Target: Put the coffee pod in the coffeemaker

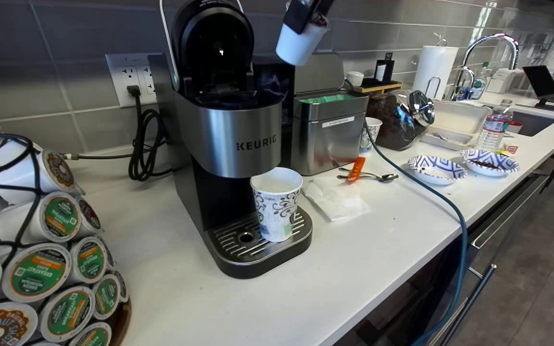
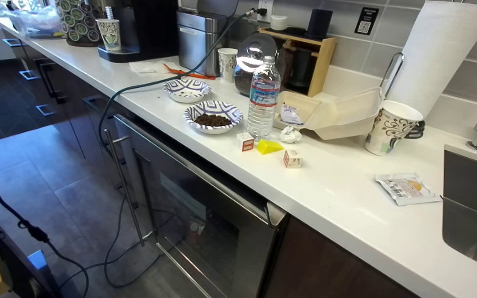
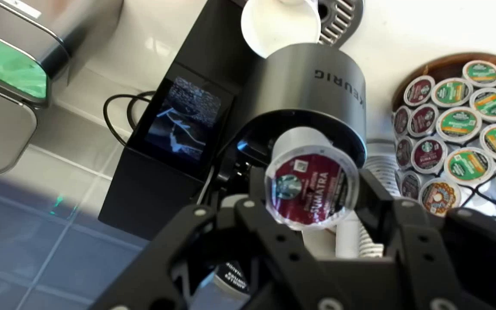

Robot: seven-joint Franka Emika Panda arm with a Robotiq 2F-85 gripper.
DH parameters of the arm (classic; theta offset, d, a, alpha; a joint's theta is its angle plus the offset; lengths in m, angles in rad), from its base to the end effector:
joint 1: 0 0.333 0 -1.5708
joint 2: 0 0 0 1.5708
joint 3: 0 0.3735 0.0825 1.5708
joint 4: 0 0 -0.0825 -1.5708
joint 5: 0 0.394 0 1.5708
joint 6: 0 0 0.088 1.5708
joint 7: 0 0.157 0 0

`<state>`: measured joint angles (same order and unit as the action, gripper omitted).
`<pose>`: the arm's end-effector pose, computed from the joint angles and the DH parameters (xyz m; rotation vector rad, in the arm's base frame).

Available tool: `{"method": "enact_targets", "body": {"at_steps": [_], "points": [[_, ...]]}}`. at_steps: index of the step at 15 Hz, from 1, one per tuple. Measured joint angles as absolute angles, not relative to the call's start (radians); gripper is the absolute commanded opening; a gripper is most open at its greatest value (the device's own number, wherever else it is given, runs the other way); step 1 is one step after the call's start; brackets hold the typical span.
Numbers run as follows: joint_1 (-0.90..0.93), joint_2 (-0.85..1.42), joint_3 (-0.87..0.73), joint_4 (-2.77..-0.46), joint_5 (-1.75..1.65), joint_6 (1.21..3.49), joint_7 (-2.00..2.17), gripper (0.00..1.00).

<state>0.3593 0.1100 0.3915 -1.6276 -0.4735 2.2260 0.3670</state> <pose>0.5252 0.4271 0.6254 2.7993 0.8150 0.9442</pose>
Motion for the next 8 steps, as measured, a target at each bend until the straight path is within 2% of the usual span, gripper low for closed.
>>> {"method": "enact_targets", "body": {"at_steps": [3,8], "points": [[0.419,0.211,0.386,-1.492,-0.474,2.07,0.367,0.28],[0.533,0.353,0.324,-1.302,-0.546,2.055,0.368,0.28]]}}
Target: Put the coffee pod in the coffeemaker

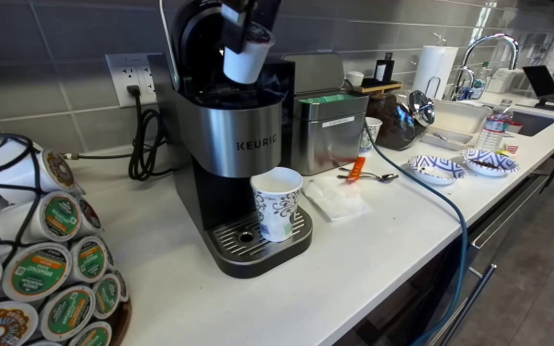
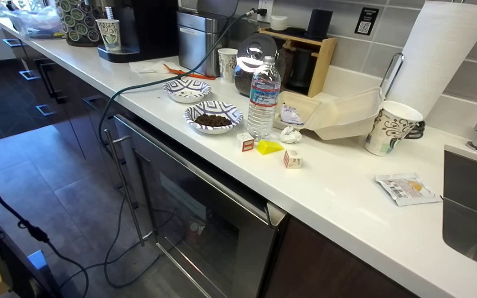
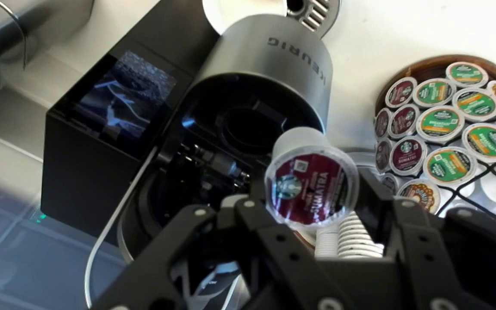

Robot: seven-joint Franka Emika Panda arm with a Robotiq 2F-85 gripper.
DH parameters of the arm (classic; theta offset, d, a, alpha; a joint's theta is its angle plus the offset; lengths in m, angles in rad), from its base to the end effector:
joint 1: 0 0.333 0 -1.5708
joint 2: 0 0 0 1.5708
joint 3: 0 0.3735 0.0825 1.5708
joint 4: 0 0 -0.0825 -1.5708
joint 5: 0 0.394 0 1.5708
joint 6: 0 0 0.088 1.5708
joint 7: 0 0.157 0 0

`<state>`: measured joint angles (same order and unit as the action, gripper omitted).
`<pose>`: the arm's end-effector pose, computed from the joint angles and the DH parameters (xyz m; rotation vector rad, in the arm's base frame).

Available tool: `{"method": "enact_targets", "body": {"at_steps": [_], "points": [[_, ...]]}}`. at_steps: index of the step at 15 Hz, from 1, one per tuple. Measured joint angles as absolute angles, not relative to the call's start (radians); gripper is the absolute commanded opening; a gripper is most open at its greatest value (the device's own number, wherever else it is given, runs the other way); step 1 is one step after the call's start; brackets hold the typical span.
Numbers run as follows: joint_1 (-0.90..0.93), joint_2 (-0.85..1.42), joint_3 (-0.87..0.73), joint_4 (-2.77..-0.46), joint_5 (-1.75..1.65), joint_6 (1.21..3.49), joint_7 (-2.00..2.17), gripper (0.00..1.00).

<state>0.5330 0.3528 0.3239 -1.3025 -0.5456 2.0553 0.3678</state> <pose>0.5591 0.4987 0.6131 2.7751 0.8596 0.8640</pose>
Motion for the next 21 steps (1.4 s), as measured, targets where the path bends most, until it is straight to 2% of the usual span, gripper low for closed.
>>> {"method": "enact_targets", "body": {"at_steps": [5,10,21], "points": [[0.617,0.449,0.23,-1.166,-0.592,2.023,0.365,0.28],[0.665,0.518,0.168,-1.042,-0.592,1.895,0.352,0.28],[0.698,0.639,0.127,-0.872,-0.576,1.803,0.337,0.28]]}}
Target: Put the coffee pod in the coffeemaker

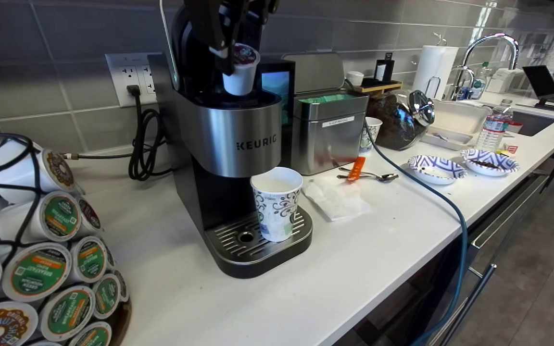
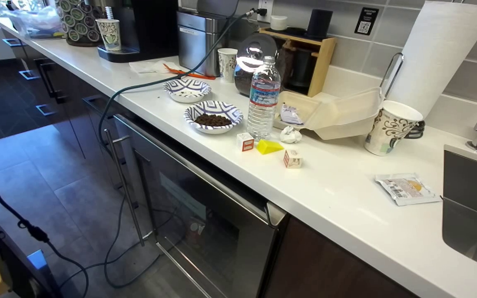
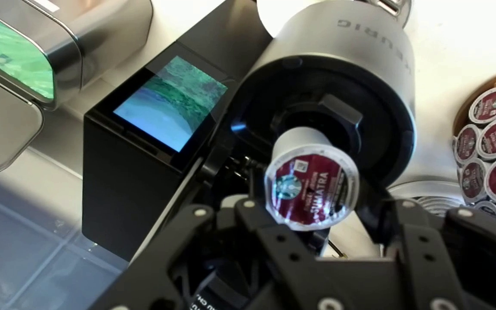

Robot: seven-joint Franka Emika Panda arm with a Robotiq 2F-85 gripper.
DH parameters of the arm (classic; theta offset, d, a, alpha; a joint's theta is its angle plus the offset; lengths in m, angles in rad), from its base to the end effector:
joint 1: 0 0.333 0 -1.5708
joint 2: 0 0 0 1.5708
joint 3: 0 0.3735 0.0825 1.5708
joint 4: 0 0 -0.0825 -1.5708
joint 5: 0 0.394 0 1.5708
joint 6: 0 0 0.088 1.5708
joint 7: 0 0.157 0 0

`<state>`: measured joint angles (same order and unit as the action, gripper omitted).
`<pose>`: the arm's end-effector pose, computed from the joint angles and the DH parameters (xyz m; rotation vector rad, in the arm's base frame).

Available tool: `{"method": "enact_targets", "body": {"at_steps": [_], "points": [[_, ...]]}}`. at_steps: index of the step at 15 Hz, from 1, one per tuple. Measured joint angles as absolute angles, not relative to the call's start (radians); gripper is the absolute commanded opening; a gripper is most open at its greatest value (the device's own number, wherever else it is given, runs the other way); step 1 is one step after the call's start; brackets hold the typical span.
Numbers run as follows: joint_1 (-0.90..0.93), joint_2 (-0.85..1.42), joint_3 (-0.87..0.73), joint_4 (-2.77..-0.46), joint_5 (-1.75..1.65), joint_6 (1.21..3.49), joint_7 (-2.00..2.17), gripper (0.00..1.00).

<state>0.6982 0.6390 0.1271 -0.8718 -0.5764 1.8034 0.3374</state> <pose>0.6259 0.5138 0.5829 2.6953 0.6908 0.7348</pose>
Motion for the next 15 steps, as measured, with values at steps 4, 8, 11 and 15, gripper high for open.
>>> {"method": "enact_targets", "body": {"at_steps": [4,8,11,15], "points": [[0.697,0.666,0.127,-0.84,-0.567,1.786,0.337,0.28],[0.697,0.684,0.128,-0.803,-0.553,1.728,0.34,0.94],[0.693,0.695,0.13,-0.774,-0.524,1.721,0.345,1.0],[0.692,0.698,0.128,-0.732,-0.512,1.719,0.356,1.0]]}}
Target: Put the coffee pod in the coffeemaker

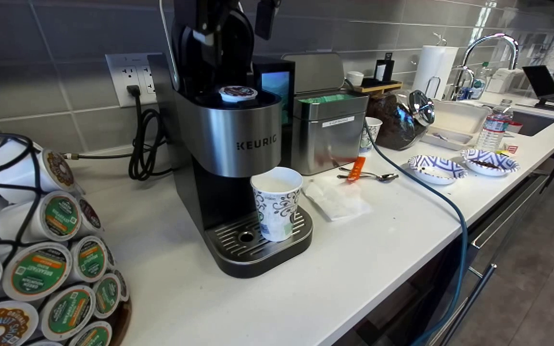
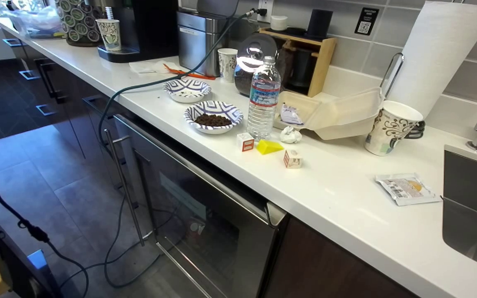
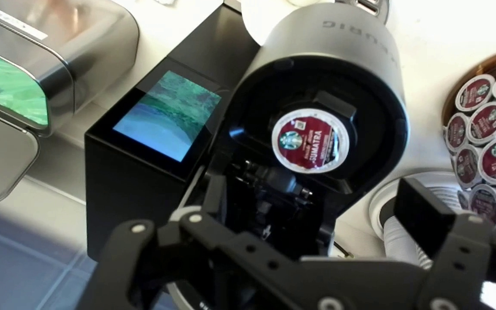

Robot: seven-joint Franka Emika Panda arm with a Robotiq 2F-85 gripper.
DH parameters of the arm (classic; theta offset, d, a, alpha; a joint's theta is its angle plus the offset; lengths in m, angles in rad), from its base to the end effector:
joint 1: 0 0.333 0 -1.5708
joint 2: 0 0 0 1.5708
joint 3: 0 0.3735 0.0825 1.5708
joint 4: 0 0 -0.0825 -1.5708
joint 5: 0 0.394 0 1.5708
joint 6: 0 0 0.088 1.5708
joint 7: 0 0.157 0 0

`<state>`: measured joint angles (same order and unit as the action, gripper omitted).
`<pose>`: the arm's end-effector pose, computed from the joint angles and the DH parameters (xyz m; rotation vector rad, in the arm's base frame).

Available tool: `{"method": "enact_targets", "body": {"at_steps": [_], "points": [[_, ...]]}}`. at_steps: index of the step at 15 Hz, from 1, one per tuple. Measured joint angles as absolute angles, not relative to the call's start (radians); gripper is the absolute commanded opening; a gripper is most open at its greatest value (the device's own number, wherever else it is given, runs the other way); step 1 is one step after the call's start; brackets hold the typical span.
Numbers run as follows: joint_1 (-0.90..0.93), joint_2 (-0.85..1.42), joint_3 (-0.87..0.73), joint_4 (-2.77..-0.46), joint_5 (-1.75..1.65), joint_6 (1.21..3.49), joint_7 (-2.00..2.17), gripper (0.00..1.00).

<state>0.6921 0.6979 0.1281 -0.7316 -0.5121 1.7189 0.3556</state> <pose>0.6328 0.5094 0.5927 2.7887 0.5996 0.6924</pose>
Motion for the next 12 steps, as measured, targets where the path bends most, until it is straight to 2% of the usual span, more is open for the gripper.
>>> {"method": "enact_targets", "body": {"at_steps": [8,12], "points": [[0.642,0.507,0.148,-0.795,-0.409,1.586,0.411,1.0],[0.613,0.365,0.192,-0.957,-0.323,1.756,0.433,1.0]]}}
